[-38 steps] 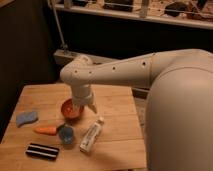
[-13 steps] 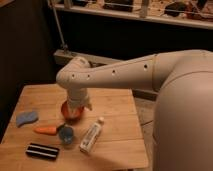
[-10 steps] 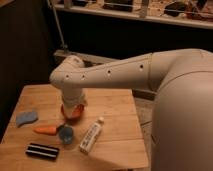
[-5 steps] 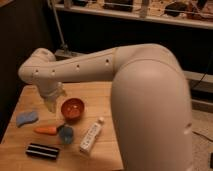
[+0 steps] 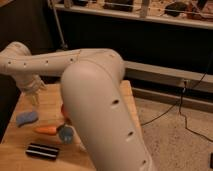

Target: Place the white sponge in the ceramic bowl

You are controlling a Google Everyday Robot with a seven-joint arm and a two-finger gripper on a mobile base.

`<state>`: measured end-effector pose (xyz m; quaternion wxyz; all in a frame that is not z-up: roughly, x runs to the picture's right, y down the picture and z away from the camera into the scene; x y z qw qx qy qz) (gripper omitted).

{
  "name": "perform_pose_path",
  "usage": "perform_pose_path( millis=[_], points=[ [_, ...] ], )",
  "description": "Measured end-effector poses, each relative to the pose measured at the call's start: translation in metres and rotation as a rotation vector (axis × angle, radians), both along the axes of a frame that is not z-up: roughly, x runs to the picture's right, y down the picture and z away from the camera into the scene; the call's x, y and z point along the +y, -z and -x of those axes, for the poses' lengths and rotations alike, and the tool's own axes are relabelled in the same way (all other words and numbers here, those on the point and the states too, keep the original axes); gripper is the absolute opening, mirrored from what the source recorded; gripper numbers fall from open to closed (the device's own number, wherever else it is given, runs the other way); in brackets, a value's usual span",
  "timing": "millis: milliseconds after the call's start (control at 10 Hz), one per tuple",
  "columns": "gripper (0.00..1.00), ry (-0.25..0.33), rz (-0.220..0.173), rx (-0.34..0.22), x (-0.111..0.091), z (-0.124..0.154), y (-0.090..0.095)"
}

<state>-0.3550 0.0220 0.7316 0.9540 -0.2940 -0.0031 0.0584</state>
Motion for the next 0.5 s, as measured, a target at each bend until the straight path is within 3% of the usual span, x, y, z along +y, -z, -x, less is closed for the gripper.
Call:
perform_pose_path(
  millis=[300,500],
  points=[
    [0.65,0.125,0.004,-0.073,-0.015,0.038,-0.04],
    [0.65,0.204,0.022,-0.123,-0.009,0.055,-0.056]
  ],
)
